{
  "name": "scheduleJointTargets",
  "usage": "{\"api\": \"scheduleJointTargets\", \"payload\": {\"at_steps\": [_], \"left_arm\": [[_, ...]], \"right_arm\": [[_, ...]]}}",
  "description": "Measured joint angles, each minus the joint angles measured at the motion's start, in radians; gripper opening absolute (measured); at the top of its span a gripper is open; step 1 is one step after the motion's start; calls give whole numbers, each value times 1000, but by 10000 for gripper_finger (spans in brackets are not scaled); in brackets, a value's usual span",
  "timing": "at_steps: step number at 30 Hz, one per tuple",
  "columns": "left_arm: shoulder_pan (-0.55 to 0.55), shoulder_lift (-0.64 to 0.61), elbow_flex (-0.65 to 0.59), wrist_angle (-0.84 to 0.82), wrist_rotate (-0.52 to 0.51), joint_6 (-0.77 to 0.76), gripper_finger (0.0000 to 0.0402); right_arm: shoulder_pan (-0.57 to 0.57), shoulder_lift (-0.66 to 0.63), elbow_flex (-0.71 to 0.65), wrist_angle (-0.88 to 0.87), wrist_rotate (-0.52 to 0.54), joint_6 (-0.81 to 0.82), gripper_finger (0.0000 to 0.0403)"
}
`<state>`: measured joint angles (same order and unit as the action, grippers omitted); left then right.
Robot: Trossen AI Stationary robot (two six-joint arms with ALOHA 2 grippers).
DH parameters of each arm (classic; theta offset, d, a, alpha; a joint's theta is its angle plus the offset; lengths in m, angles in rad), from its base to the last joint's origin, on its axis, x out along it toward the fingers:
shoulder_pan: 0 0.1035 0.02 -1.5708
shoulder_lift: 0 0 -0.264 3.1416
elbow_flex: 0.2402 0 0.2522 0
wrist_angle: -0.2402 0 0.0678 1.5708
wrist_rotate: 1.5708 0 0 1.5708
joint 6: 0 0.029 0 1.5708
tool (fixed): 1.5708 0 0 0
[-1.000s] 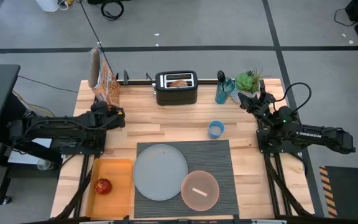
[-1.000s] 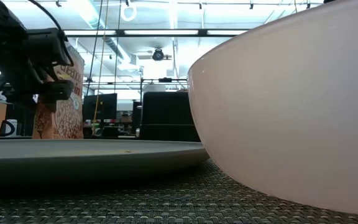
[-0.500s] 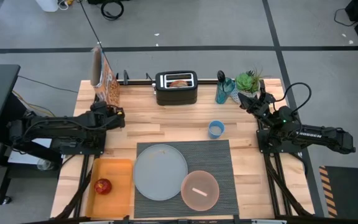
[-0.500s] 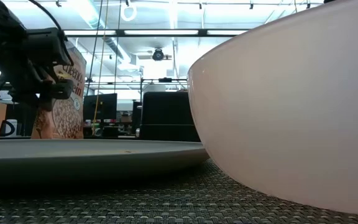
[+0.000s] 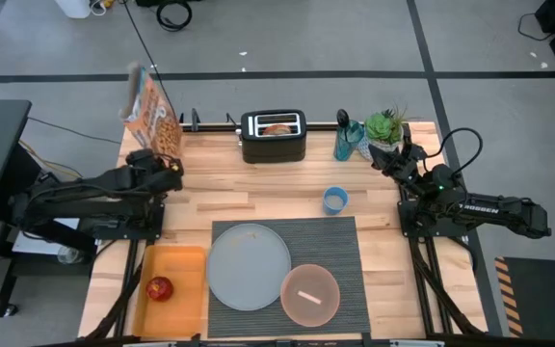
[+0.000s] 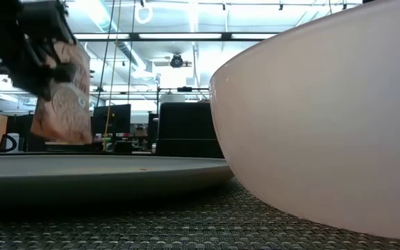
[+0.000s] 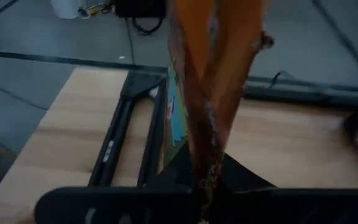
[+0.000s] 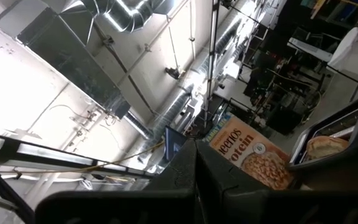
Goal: Arrange a breakfast setting
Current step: Pour the cereal from the cereal box into the orange bowl
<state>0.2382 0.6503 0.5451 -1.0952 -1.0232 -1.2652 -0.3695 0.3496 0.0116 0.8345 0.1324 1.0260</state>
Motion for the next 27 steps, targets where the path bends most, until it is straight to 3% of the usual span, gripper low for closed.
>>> {"api": "scheduleJointTargets", "payload": {"at_steps": [4, 8, 11, 14, 18, 23, 27], "left_arm": [[-10, -48, 122, 23, -1, 152, 11], [-50, -91, 242, 161, 18, 430, 11], [-72, -112, 314, 315, 130, 680, 11], [-75, -101, 393, 382, 348, 870, 10], [-74, -20, 532, 309, 561, 913, 10], [-73, 154, 764, 79, 774, 1028, 10], [-74, 295, 943, -110, 931, 1135, 10]], "right_arm": [[0, 0, 0, 0, -4, 0, 10], [0, 0, 0, -4, -4, -8, 10], [0, 0, 0, -15, -4, -7, 10], [0, 0, 0, -46, -4, 25, 10], [0, 2, 0, -74, -49, 74, 9], [0, 2, 14, -111, -122, 122, 9], [0, 5, 129, -320, -205, 84, 9]]}}
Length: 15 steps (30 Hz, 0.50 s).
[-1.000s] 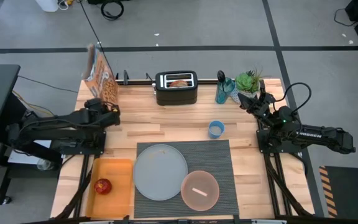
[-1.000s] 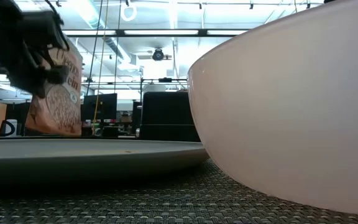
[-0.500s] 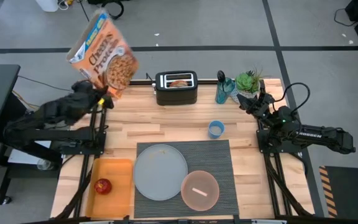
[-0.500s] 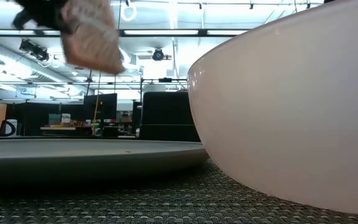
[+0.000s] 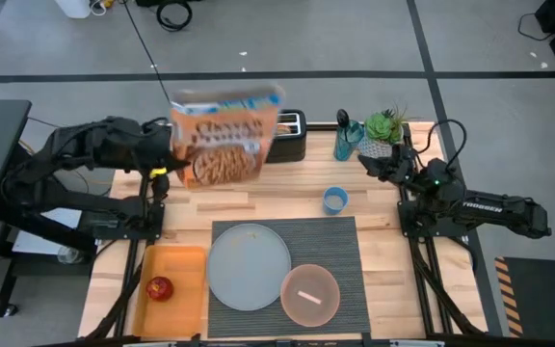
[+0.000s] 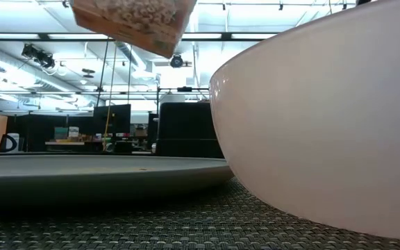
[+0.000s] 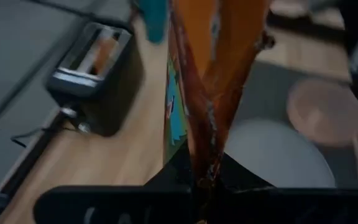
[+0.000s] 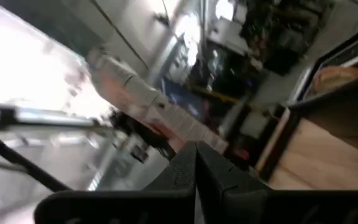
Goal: Arrange a breakfast setting
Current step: Pour the cereal from the cereal box into the orange bowl
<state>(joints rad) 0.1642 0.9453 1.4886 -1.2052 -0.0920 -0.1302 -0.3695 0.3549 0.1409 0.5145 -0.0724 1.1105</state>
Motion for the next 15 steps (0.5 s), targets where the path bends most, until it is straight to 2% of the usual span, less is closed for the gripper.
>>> {"api": "scheduleJointTargets", "payload": {"at_steps": [3, 7, 11, 15], "left_arm": [[1, 93, 105, -135, 73, 62, 10], [-6, 191, 180, -248, 207, 124, 10], [-50, 243, 192, -280, 305, 185, 10], [-108, 301, 192, -314, 312, 206, 10]], "right_arm": [[0, 20, 141, -271, -49, -84, 9], [3, 71, 344, -565, -83, -232, 9], [28, 133, 497, -727, -105, -343, 9], [58, 189, 586, -815, -102, -404, 9]]}}
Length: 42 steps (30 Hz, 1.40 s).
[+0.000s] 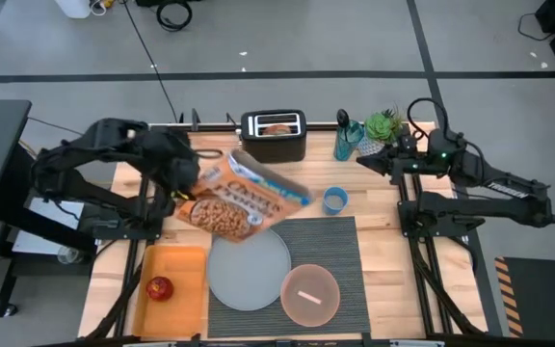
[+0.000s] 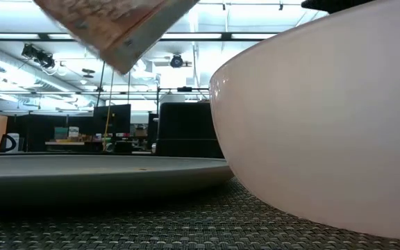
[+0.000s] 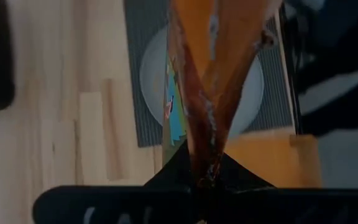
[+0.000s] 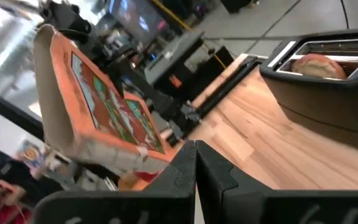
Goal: Arrange a breakfast setting
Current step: Pour the cereal from the cereal box into the orange bowl
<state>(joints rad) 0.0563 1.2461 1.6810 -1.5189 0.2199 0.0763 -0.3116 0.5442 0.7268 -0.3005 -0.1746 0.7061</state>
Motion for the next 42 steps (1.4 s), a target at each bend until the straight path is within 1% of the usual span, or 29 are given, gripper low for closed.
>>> {"api": "scheduleJointTargets", "payload": {"at_steps": [5, 9, 13, 17, 20, 22, 26, 29, 32, 34, 37, 42], "left_arm": [[-80, 66, 0, -42, -2, 13, 11], [-128, 130, 0, -49, -4, 1, 11], [-175, 183, 0, -50, -8, -13, 12], [-214, 219, 0, -51, 27, -38, 12], [-229, 237, 0, -51, 44, -61, 13], [-234, 247, 1, -52, 48, -71, 13], [-235, 273, 33, -52, 57, -91, 13], [-235, 305, 69, -53, 55, -91, 13], [-235, 336, 107, -51, 57, -90, 13], [-235, 353, 128, -52, 62, -90, 13], [-235, 373, 152, -53, 65, -90, 13], [-228, 375, 159, -54, 60, -90, 13]], "right_arm": [[36, 65, 55, -2, 1, -5, 9], [87, 142, 79, -1, -1, -7, 9], [165, 233, 104, -7, -3, -3, 9], [264, 328, 162, -4, 1, 7, 9], [345, 403, 228, -27, 39, -5, 9], [390, 453, 282, -77, 75, -26, 9], [455, 551, 394, -165, 134, -75, 9], [483, 611, 457, -167, 143, -116, 9], [500, 655, 498, -149, 122, -160, 11], [510, 672, 515, -136, 115, -167, 18], [530, 682, 522, -125, 130, -167, 36], [560, 679, 522, -117, 156, -162, 91]]}}
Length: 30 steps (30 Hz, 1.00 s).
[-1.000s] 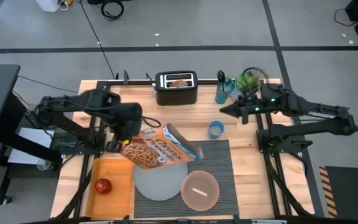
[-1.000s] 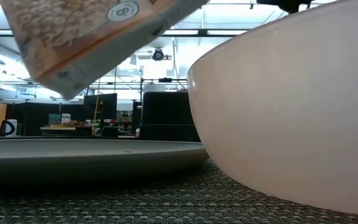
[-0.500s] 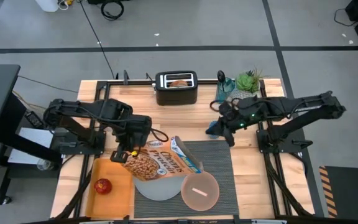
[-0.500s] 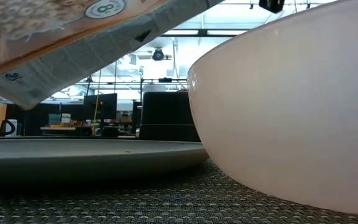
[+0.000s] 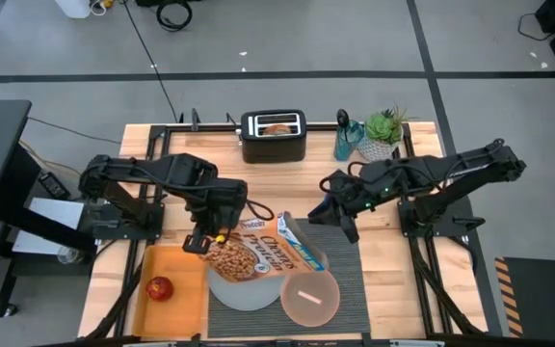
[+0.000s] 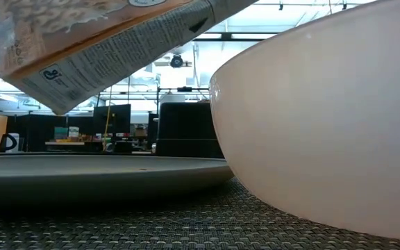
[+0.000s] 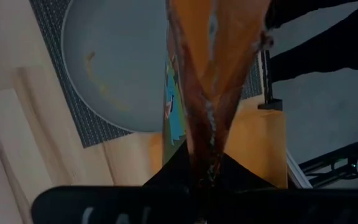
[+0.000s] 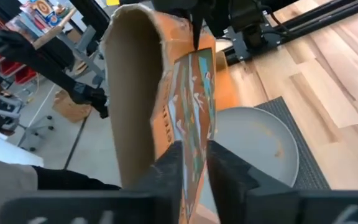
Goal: Arrange a breakfast setting
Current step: Pour the cereal from the cereal box into the orange bowl
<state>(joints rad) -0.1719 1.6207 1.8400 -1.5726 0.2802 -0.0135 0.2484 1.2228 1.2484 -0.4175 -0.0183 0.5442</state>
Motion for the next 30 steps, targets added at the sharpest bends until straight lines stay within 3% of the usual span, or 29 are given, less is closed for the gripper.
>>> {"api": "scheduleJointTargets", "payload": {"at_steps": [8, 16, 30], "left_arm": [[25, 18, 0, 1, -61, -7, 13], [25, 41, 0, 2, -67, 22, 13], [31, 42, 0, 0, -88, -21, 13]], "right_arm": [[39, 32, 0, 1, 68, -28, 166], [77, 52, 0, -13, 208, -69, 167], [99, 136, 0, -11, 288, -110, 153]]}}
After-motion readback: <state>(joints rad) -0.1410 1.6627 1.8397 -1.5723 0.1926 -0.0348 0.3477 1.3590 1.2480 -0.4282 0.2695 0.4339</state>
